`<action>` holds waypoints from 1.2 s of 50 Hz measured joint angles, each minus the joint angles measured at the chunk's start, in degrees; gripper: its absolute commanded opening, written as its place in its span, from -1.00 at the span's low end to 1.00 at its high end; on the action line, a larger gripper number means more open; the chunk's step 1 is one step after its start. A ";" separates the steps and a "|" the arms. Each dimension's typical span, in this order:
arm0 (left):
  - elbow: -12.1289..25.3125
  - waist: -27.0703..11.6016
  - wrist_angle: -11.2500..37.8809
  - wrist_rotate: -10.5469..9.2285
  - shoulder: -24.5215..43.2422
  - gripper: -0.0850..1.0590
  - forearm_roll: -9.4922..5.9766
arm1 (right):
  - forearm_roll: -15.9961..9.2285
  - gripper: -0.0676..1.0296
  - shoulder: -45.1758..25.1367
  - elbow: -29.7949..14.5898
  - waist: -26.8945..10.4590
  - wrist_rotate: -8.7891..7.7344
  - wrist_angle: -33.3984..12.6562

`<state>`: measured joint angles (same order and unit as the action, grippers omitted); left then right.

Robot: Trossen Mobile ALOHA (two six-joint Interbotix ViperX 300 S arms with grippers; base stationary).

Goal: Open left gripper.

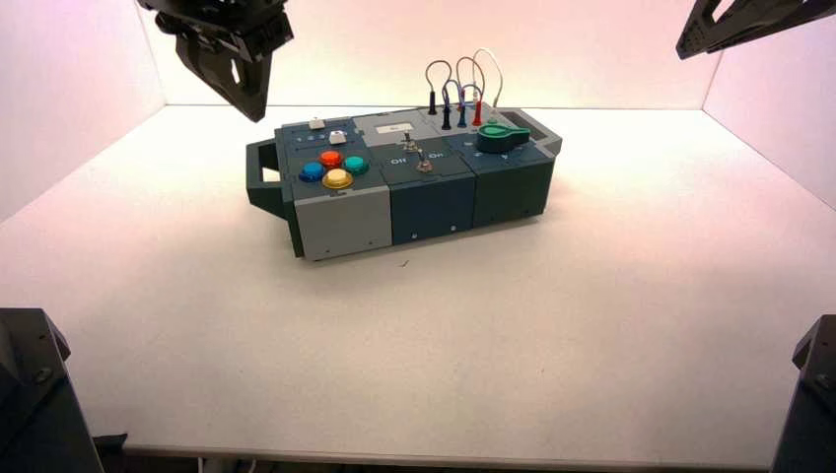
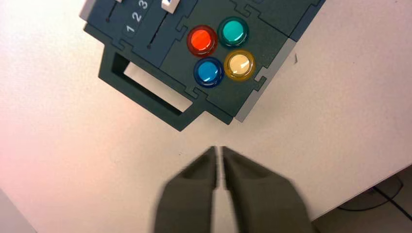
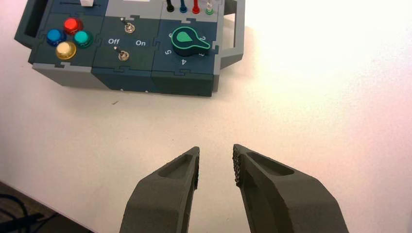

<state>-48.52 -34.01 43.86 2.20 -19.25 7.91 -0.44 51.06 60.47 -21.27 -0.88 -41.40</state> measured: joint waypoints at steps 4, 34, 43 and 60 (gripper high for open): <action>-0.18 0.00 0.18 0.00 -0.53 -0.91 -0.09 | 0.00 -0.17 0.09 0.00 0.00 0.00 0.00; -0.79 0.00 0.97 0.09 -0.70 -0.91 -0.09 | 0.00 -0.17 0.18 0.00 0.00 0.00 -0.09; -0.97 0.00 0.97 0.09 -1.23 -0.87 -0.09 | 0.00 -0.05 0.18 0.00 0.00 0.00 0.00; -2.72 0.79 -5.10 -0.26 -4.75 0.94 -0.18 | 0.00 0.07 -0.62 0.00 0.00 0.09 0.00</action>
<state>-51.24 -33.22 38.76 1.93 -23.99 7.73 -0.44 50.45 60.47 -21.27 -0.79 -41.40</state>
